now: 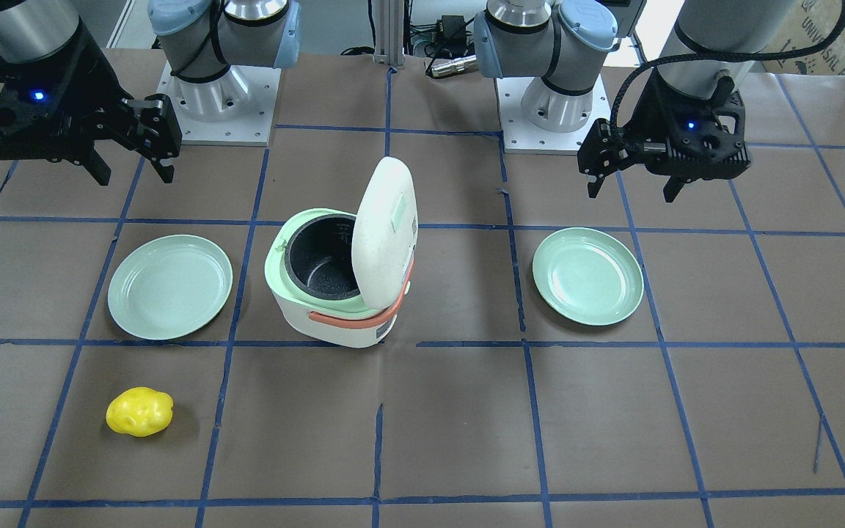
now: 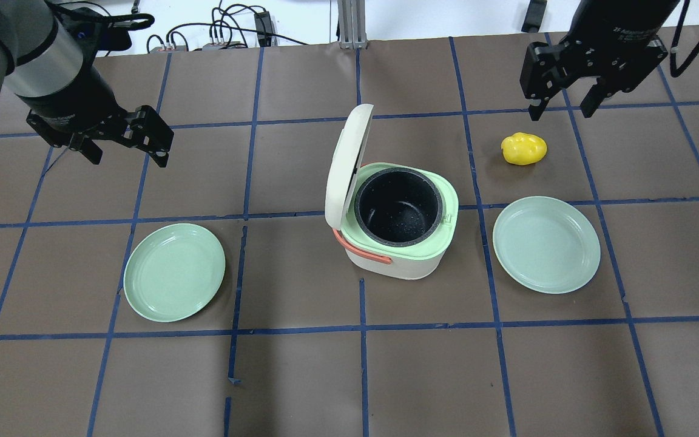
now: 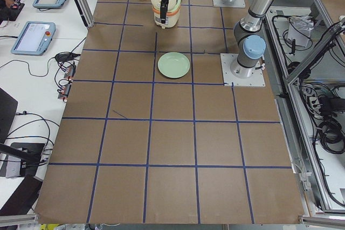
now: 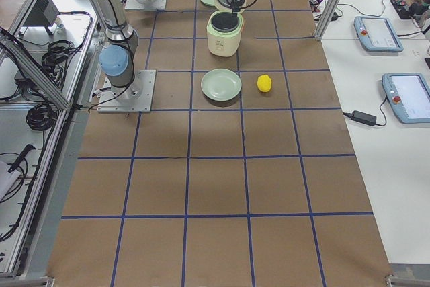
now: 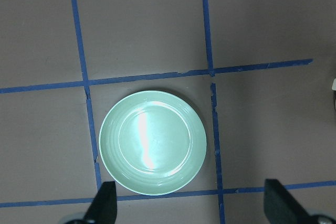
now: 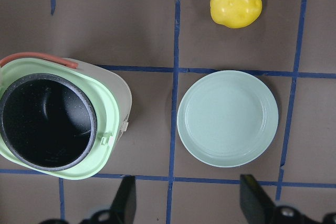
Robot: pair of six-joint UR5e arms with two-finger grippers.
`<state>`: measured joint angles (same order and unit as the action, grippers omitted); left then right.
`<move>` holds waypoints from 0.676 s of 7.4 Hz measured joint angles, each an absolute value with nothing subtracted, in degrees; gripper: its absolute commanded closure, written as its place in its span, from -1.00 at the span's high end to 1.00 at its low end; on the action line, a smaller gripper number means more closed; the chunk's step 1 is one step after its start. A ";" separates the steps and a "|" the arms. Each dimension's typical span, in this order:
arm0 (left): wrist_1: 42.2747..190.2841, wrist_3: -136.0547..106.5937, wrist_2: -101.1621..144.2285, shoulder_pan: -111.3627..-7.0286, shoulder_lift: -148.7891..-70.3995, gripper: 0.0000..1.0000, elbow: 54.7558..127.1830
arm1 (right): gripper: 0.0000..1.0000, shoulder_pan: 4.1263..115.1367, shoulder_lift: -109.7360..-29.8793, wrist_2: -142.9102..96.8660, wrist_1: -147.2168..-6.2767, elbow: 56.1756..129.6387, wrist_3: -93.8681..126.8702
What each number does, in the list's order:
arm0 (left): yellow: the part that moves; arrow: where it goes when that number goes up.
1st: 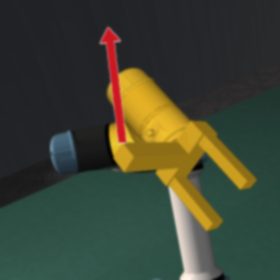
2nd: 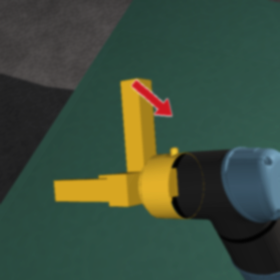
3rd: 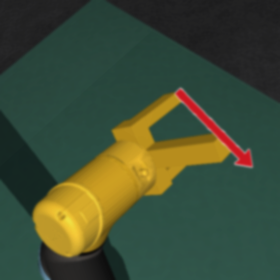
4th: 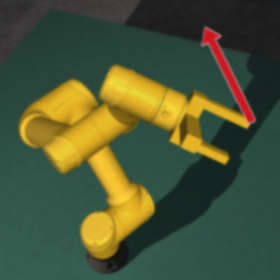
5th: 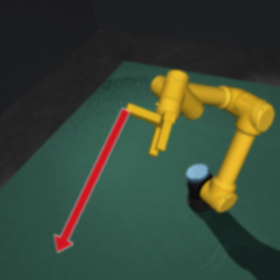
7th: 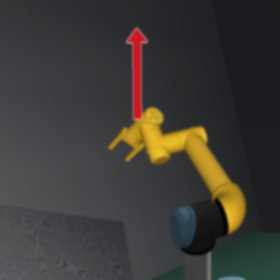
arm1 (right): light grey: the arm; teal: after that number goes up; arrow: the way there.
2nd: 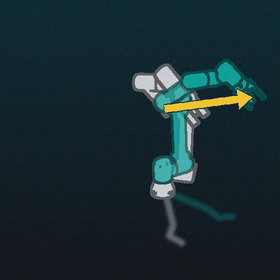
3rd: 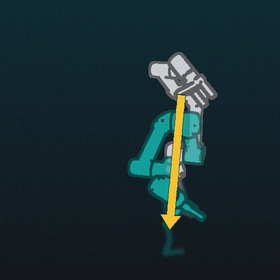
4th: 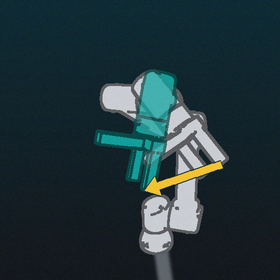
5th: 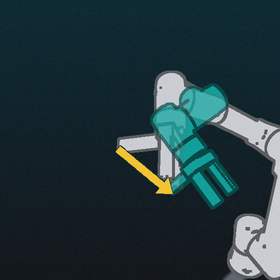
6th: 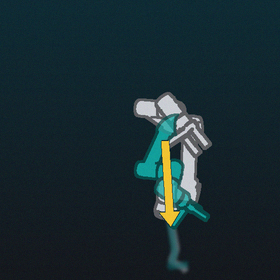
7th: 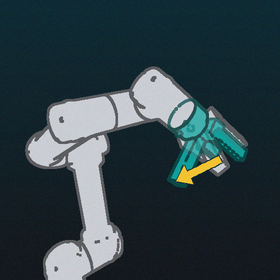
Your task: Press rice cooker button
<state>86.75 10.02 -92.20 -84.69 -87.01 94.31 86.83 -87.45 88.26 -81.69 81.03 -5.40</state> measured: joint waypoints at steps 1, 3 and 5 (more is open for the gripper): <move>86.75 10.02 -92.20 -84.71 -87.01 1.00 94.30 | 0.98 86.87 -87.15 88.33 -81.68 80.75 -4.43; 86.75 10.02 -92.20 -84.72 -87.01 1.00 94.31 | 0.98 88.45 -86.66 88.43 -82.68 80.09 -2.15; 86.75 10.02 -92.20 -84.73 -87.01 1.00 94.31 | 0.98 89.57 -86.39 88.23 -83.91 80.54 0.07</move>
